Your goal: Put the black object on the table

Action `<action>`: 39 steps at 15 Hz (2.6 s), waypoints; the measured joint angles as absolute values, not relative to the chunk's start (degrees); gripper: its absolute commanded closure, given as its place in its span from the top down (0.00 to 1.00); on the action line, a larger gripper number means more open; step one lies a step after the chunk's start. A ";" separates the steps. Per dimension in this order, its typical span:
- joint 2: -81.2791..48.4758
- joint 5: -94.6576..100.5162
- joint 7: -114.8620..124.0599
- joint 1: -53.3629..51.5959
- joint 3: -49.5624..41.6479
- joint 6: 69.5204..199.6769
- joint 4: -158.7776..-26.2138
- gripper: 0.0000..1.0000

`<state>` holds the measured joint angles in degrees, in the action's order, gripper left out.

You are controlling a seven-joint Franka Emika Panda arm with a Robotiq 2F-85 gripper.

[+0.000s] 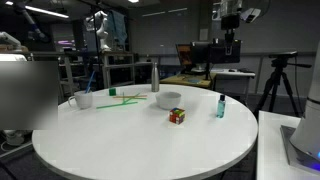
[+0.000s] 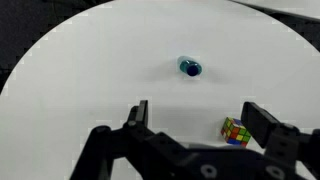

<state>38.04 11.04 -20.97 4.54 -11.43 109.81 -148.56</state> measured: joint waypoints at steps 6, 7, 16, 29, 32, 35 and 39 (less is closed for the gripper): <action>37.41 10.45 -19.84 4.43 -11.29 110.50 -148.37 1.00; 37.07 10.17 -20.16 4.05 -11.22 110.52 -148.17 1.00; 36.90 10.16 -19.08 3.91 -11.16 110.68 -148.37 1.00; 24.27 10.81 20.15 9.85 -0.08 127.35 -144.45 1.00; 19.19 11.52 26.55 9.83 3.06 127.35 -139.92 1.00; 14.36 12.84 30.19 9.70 4.69 127.32 -135.16 1.00; 7.88 12.34 31.04 8.73 4.61 127.32 -128.95 1.00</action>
